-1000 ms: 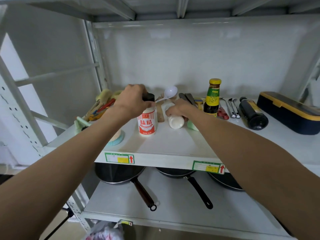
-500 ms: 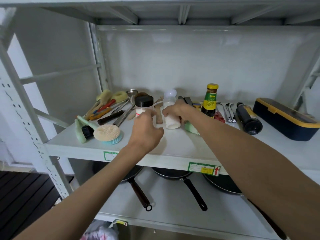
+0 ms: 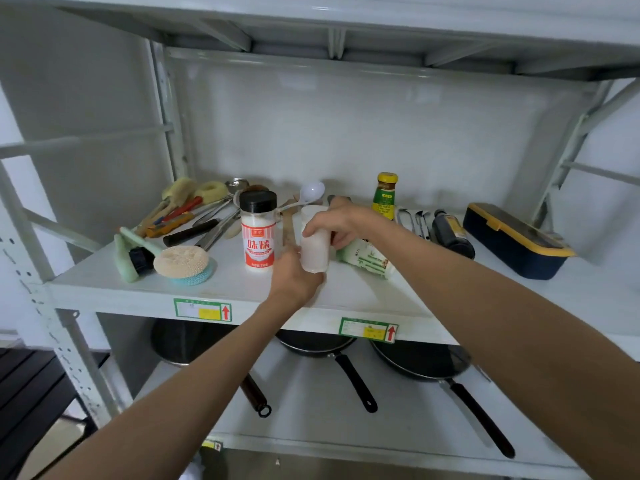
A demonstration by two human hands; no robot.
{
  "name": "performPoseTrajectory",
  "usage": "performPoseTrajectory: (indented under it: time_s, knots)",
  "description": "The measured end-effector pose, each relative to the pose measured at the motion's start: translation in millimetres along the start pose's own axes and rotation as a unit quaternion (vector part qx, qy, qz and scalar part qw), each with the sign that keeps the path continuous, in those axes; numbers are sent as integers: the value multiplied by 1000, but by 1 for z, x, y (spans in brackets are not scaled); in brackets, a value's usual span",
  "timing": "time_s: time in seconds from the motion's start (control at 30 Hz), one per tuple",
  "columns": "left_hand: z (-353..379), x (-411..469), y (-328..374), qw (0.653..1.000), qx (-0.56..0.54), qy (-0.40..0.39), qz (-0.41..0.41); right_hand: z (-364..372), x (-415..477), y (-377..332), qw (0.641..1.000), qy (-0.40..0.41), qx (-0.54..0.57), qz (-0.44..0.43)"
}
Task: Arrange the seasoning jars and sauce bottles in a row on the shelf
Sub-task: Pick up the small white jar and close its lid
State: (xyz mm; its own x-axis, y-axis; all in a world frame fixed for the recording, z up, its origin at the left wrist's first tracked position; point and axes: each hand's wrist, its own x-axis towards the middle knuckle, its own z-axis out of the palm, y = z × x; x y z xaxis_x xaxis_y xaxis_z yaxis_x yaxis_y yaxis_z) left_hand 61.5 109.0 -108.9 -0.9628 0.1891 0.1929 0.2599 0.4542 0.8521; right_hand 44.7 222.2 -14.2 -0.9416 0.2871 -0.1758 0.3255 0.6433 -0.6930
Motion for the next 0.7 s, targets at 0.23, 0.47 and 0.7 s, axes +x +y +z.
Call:
performPoseTrajectory:
  time_s: [0.23,0.47,0.7]
  knots:
    - [24,15,5,999,-36,16,1,-32,-6,-5,992,-18,-114,-43]
    - [17,18,-1,998,-65,24,13,-36,-12,-18,962,24,-248,-113]
    - [12,15,-11,997,-72,16,23,-32,-13,-24,939,41,-303,-156]
